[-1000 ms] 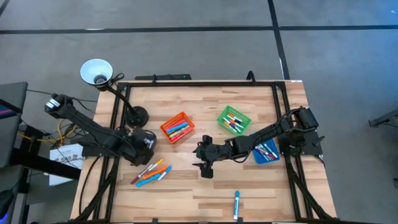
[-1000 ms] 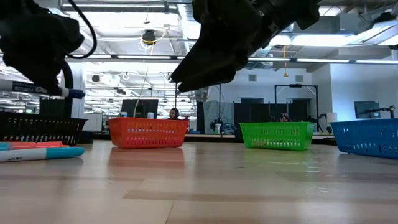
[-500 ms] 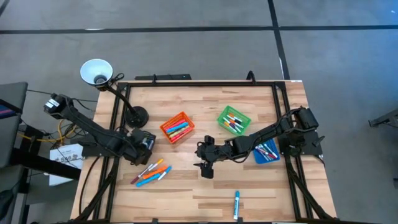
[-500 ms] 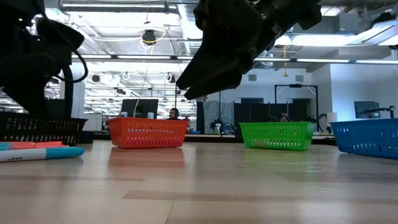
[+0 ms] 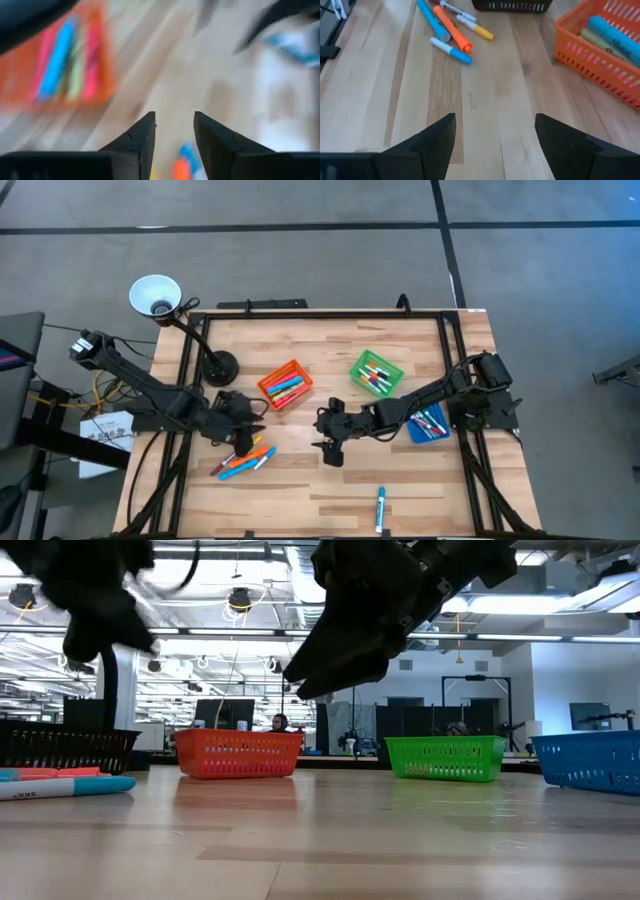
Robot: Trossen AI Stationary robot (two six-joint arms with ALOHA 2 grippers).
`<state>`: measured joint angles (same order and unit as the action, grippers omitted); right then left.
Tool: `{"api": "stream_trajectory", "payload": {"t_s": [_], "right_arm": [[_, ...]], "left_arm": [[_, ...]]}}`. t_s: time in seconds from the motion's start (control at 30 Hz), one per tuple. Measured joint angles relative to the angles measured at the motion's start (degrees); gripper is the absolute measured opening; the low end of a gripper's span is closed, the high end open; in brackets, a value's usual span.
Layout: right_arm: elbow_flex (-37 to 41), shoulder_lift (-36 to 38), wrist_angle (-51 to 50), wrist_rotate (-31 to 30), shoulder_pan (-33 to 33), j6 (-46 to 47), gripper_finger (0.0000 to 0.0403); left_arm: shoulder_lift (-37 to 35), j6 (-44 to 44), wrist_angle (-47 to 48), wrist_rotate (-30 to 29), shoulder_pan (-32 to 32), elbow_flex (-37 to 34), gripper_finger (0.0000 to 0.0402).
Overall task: Pick & Place Markers
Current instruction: Put the light blue marker pen into the black bin
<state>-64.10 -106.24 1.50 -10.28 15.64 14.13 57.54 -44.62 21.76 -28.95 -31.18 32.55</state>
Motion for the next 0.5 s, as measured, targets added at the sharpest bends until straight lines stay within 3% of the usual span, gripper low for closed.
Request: {"api": "stream_trajectory", "payload": {"t_s": [0.1, 0.2, 0.37, 0.5], "right_arm": [[0.0, 0.0, -1.1, 2.0, 0.3, -0.6, 0.0265], [0.0, 0.5, -1.5, 10.9, 1.2, -2.3, 0.0265], [-0.1, 3.2, -5.4, 26.6, 4.4, -11.8, 0.0265], [-0.1, 4.2, -13.1, 28.4, 9.0, -17.0, 0.0264]], "left_arm": [[0.7, 9.7, -10.5, -0.2, 0.0, 0.1, 0.0127], [1.5, 14.9, -16.7, -1.6, 0.0, 0.1, 0.0127], [1.9, 16.7, -17.7, -4.5, 0.1, 0.1, 0.0127], [1.9, 16.7, -17.7, -4.5, 0.1, 0.1, 0.0127]]}}
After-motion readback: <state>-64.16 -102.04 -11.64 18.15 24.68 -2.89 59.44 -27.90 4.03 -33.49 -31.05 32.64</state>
